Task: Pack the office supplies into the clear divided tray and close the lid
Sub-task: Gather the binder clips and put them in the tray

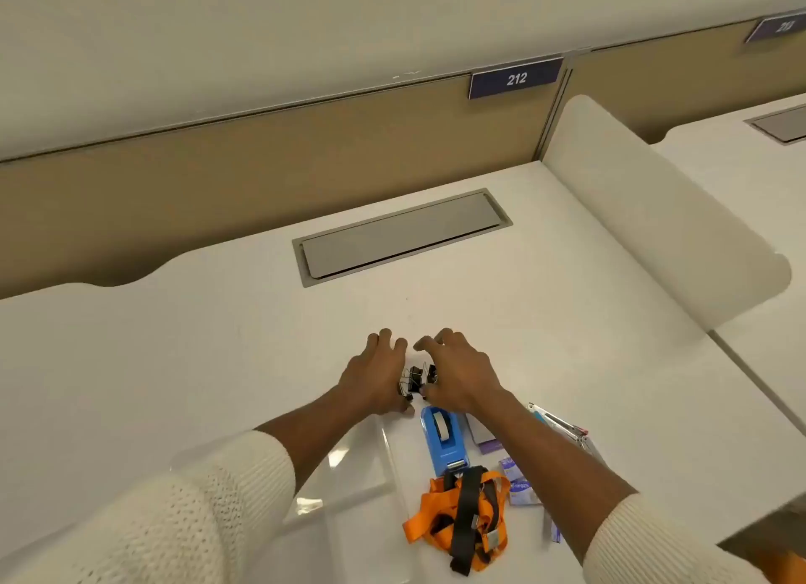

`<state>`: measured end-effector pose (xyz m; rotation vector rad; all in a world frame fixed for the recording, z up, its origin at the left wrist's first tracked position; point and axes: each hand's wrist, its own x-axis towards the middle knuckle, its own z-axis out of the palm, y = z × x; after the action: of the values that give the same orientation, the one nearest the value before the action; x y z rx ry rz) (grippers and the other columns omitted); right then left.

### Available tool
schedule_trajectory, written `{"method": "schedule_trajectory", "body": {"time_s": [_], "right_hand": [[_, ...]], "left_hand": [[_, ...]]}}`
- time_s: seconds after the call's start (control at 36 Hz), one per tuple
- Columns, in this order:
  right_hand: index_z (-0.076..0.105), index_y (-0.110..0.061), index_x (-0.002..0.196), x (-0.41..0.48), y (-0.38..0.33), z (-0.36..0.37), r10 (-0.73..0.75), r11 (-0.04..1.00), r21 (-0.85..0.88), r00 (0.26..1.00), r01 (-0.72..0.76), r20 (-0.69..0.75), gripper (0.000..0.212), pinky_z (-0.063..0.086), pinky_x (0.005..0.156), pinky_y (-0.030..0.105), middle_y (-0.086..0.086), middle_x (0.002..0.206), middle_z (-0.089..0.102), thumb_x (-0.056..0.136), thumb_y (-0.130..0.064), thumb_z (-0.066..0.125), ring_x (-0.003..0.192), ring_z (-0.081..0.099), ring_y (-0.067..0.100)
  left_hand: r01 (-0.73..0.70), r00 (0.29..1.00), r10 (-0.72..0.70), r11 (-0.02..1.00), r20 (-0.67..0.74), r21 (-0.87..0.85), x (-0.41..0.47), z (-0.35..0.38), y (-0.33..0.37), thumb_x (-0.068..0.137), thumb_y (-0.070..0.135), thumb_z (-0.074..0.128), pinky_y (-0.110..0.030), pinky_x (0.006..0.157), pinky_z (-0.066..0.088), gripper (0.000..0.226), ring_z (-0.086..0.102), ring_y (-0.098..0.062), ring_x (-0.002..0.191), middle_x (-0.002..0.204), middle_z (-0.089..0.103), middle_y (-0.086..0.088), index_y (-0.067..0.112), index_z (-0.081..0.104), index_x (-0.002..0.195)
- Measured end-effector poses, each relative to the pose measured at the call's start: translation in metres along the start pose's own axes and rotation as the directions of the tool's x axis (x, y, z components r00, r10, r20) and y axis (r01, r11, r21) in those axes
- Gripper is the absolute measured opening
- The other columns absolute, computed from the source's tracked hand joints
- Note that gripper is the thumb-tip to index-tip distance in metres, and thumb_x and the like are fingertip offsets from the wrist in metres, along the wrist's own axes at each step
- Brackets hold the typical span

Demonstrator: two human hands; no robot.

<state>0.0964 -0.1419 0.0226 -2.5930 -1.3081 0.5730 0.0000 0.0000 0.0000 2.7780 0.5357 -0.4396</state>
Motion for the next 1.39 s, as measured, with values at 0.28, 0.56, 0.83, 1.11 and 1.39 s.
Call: {"method": "schedule_trajectory", "body": {"time_s": [0.28, 0.56, 0.83, 1.11, 1.39], "right_hand": [[0.054, -0.029, 0.134, 0.012, 0.001, 0.011, 0.039, 0.999, -0.032, 0.997, -0.037, 0.061, 0.066, 0.053, 0.077, 0.037, 0.008, 0.123, 0.046, 0.076, -0.041, 0.082, 0.110, 0.054, 0.026], [0.056, -0.026, 0.130, 0.024, -0.002, 0.016, 0.030, 0.999, 0.032, 0.998, -0.032, 0.055, 0.051, 0.044, 0.065, 0.034, 0.008, 0.112, 0.051, 0.082, -0.028, 0.074, 0.087, 0.059, 0.026], [0.059, -0.021, 0.119, 0.028, 0.004, 0.018, 0.038, 0.992, 0.120, 0.998, -0.043, 0.041, 0.047, 0.050, 0.071, 0.036, 0.004, 0.110, 0.053, 0.080, -0.042, 0.077, 0.089, 0.062, 0.029], [0.067, -0.025, 0.114, 0.028, 0.004, 0.002, 0.075, 0.970, 0.234, 0.997, -0.069, -0.015, 0.049, 0.048, 0.071, 0.028, 0.000, 0.102, 0.058, 0.071, -0.037, 0.087, 0.085, 0.062, 0.020], [0.069, -0.030, 0.101, -0.014, -0.056, -0.027, 0.008, 0.935, 0.354, 1.000, 0.003, -0.030, 0.037, 0.053, 0.072, 0.031, -0.004, 0.098, 0.064, 0.068, -0.036, 0.085, 0.074, 0.060, 0.009]], "left_hand": [[0.007, 1.000, -0.006, 0.999, 0.015, -0.045, 0.015, 0.001, 0.003, 0.064, 0.041, 0.094, -0.034, 0.081, 0.054, 0.083, 0.055, -0.027, 0.110, 0.137, 0.039, -0.010, 0.017, 0.049, 0.130], [0.011, 1.000, -0.007, 0.977, 0.023, -0.212, 0.015, 0.000, 0.001, 0.078, 0.025, 0.080, -0.030, 0.077, 0.043, 0.053, 0.058, -0.023, 0.101, 0.119, 0.056, -0.006, 0.017, 0.052, 0.124], [-0.042, 0.998, 0.027, 0.962, -0.056, -0.271, 0.012, -0.006, -0.003, 0.080, 0.030, 0.080, -0.029, 0.069, 0.041, 0.028, 0.055, -0.018, 0.084, 0.094, 0.056, 0.001, 0.015, 0.070, 0.102], [-0.059, 0.989, -0.002, 0.910, -0.146, -0.411, -0.002, -0.031, -0.005, 0.079, 0.025, 0.085, -0.015, 0.058, 0.038, 0.029, 0.057, -0.008, 0.072, 0.083, 0.064, 0.006, 0.012, 0.080, 0.105], [0.048, 0.972, -0.156, 0.862, -0.175, -0.505, -0.086, -0.068, -0.022, 0.078, 0.034, 0.086, -0.030, 0.071, 0.056, 0.025, 0.065, -0.009, 0.076, 0.089, 0.070, 0.009, 0.026, 0.080, 0.101]]}}
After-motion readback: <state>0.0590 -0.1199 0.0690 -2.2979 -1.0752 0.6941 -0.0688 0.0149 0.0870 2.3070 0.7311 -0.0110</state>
